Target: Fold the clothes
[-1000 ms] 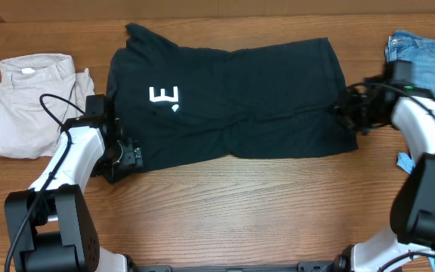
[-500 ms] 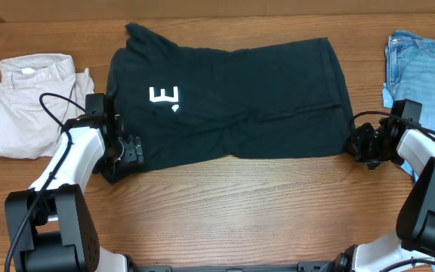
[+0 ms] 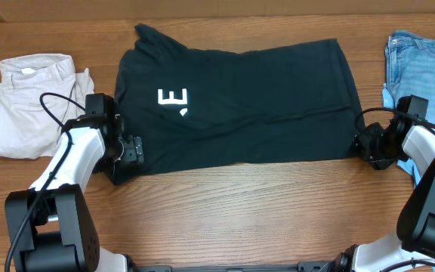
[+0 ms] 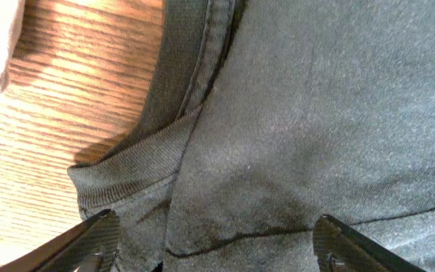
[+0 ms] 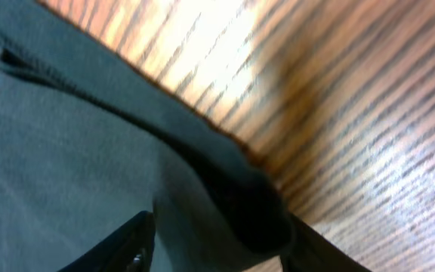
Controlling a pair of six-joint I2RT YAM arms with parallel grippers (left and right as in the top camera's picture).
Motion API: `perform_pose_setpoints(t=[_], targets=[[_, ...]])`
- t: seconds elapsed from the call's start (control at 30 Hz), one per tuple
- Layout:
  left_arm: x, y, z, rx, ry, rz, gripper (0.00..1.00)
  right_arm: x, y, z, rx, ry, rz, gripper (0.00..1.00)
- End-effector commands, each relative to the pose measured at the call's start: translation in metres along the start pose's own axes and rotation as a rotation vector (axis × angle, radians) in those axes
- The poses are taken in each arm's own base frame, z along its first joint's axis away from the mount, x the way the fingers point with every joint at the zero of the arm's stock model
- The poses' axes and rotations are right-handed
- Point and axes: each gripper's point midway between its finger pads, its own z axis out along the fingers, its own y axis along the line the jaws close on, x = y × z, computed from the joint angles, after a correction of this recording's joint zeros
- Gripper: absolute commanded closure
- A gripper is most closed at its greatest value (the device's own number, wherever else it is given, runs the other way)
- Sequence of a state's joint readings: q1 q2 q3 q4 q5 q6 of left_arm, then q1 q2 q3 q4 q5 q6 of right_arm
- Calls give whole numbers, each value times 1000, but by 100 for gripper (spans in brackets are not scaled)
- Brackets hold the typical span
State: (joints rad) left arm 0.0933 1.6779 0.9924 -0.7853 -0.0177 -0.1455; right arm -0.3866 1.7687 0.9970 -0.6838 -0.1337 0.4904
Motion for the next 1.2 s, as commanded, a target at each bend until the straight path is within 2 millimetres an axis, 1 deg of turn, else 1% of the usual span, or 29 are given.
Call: perform_pose_setpoints(t=[0.0,0.03,0.07,0.1,0.13,0.17,0.2,0.23,0.27,0.37,0.4,0.47,0.5,0.57,0.6,0.63,0.67,0.7,0.73,0.77,0.83,0.87,0.9,0.97,1.0,1.07,1.1,1.13,1.17], targets=[[-10,-7,-20,41,2,47,11,-3,28,-27,-151,-19,-92,43],[-21,-10,-40,54,-13,72,9,-7,46,-53,-245,-67,-117,41],[-30,-18,-64,95,-21,95,8,-7,57,-73,-307,-100,-134,38],[-34,-25,-79,136,-23,95,6,-2,62,-89,-332,-118,-146,38],[-36,-33,-89,181,-22,97,5,4,61,-95,-327,-113,-150,36],[-33,-40,-91,218,-10,97,4,15,55,-94,-298,-76,-144,34],[-24,-48,-86,263,25,79,2,27,49,-88,-267,-26,-136,29],[-7,-54,-72,300,88,25,0,37,39,-77,-229,20,-122,25],[9,-52,-57,289,143,-32,0,43,33,-70,-210,43,-114,22],[41,-47,-27,267,228,-122,1,51,25,-59,-186,81,-102,21],[52,-46,-13,257,250,-183,0,53,23,-54,-179,93,-99,20],[62,-45,5,248,254,-270,0,55,20,-45,-167,113,-92,20],[61,-45,12,248,237,-318,0,58,17,-38,-159,127,-85,20],[46,-45,18,252,172,-364,0,59,15,-30,-160,124,-86,20],[38,-44,19,249,140,-381,4,59,15,-28,-164,119,-87,20],[26,-39,21,226,89,-420,18,58,15,-28,-165,116,-88,21],[22,-38,22,220,68,-433,25,57,15,-28,-167,112,-90,21],[19,-38,22,221,58,-436,39,57,16,-28,-169,109,-90,21],[19,-38,22,222,56,-438,55,56,16,-27,-171,103,-92,21],[21,-37,22,217,68,-438,76,56,16,-26,-171,103,-92,22],[25,-37,22,212,83,-440,93,55,14,-22,-161,107,-89,25],[27,-36,22,209,90,-441,96,53,6,-14,-109,105,-56,28],[28,-36,22,207,95,-440,96,52,0,-5,-77,115,-41,30],[30,-36,22,206,99,-429,96,56,-4,9,-60,155,-20,33],[31,-36,21,204,103,-416,96,55,-4,17,-58,159,-19,33],[35,-35,21,198,117,-407,96,41,4,23,-95,109,-30,34],[38,-33,21,193,130,-411,96,39,11,22,-130,103,-35,67],[40,-33,21,190,139,-413,96,41,15,22,-149,116,-34,88],[43,-32,21,186,150,-418,96,42,11,22,-133,119,-33,96]])
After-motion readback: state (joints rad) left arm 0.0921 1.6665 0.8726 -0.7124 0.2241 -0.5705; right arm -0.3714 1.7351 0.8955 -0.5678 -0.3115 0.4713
